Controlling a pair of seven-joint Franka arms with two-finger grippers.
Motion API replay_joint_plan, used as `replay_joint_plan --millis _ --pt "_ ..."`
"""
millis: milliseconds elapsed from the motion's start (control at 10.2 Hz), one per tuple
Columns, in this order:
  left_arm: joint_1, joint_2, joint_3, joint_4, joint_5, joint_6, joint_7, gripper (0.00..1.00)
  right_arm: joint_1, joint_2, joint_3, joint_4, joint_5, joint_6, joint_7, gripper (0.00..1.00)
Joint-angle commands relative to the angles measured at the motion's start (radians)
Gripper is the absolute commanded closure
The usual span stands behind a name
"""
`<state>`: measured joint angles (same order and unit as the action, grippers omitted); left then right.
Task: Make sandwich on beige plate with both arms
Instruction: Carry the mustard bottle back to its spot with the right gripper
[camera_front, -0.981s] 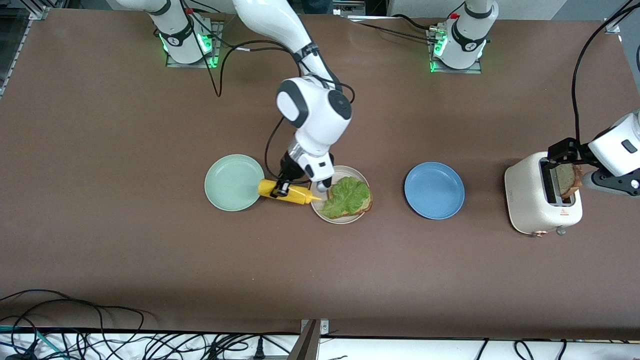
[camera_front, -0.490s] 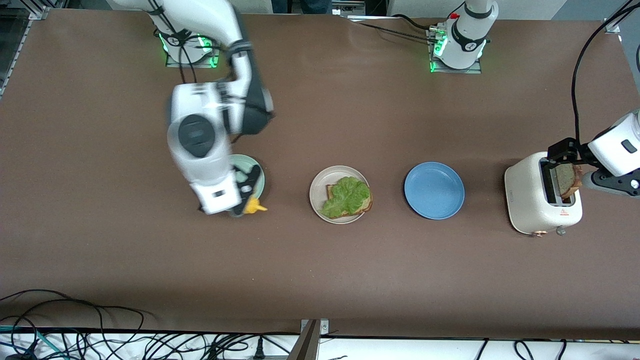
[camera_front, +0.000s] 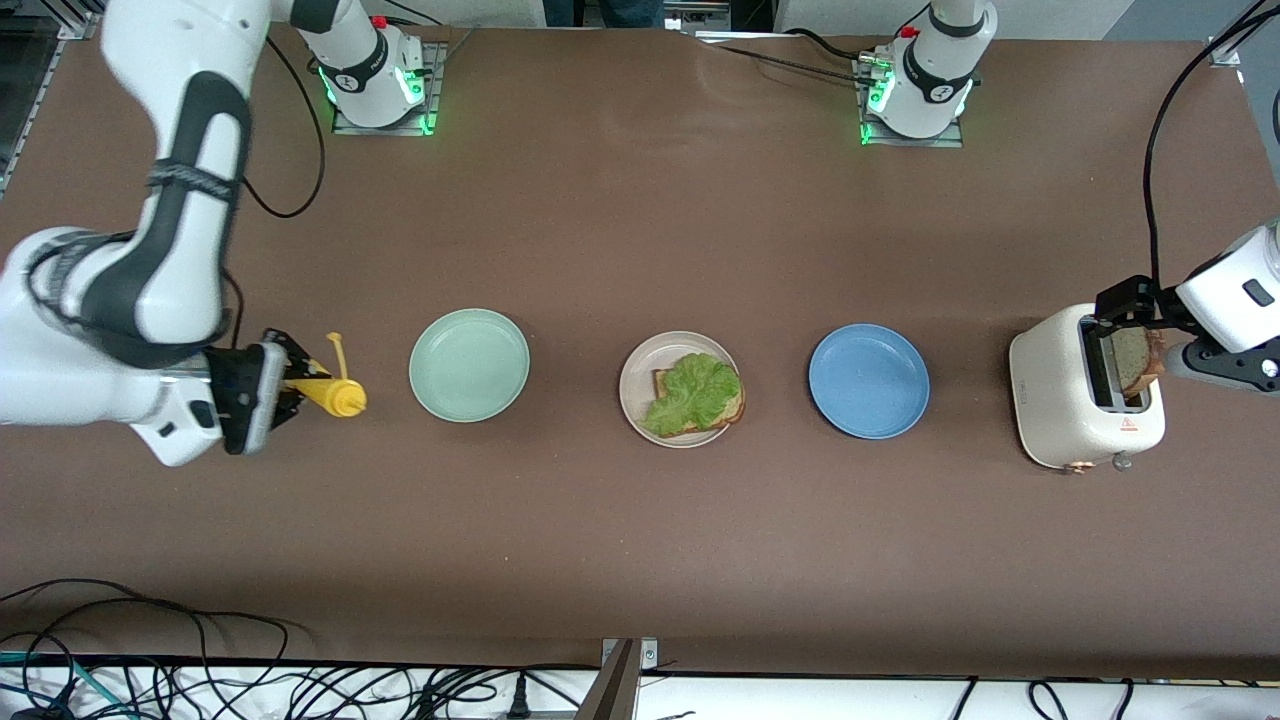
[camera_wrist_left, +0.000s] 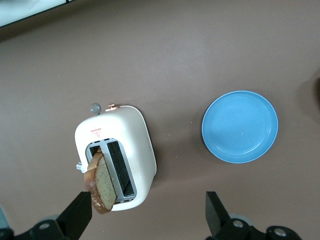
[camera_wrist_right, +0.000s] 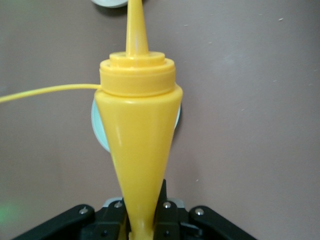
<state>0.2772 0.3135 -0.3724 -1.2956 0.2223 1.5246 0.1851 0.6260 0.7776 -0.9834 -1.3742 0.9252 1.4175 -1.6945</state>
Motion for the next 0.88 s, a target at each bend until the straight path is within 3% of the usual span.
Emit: replay_joint_plan --millis 0,98,392,785 --pt "0.007 -0.013 -0.002 -0.005 -0.023 -0.009 0.004 0.00 -0.104 -0.035 0.023 -0.142 0.102 -0.075 -0.214 1.00" --pt "0.007 -0.011 -0.002 -0.005 -0.023 -0.009 0.004 0.00 -0.139 -0.032 0.025 -0.239 0.165 -0.098 -0.302 1.00" --pt "0.007 -0.011 -0.002 -0.005 -0.024 -0.009 0.004 0.00 -0.202 -0.027 0.026 -0.357 0.181 -0.156 -0.515 1.00" --pt "0.007 -0.011 0.000 -0.005 -0.024 -0.009 0.004 0.00 -0.227 0.025 0.034 -0.483 0.239 -0.129 -0.847 1.00"
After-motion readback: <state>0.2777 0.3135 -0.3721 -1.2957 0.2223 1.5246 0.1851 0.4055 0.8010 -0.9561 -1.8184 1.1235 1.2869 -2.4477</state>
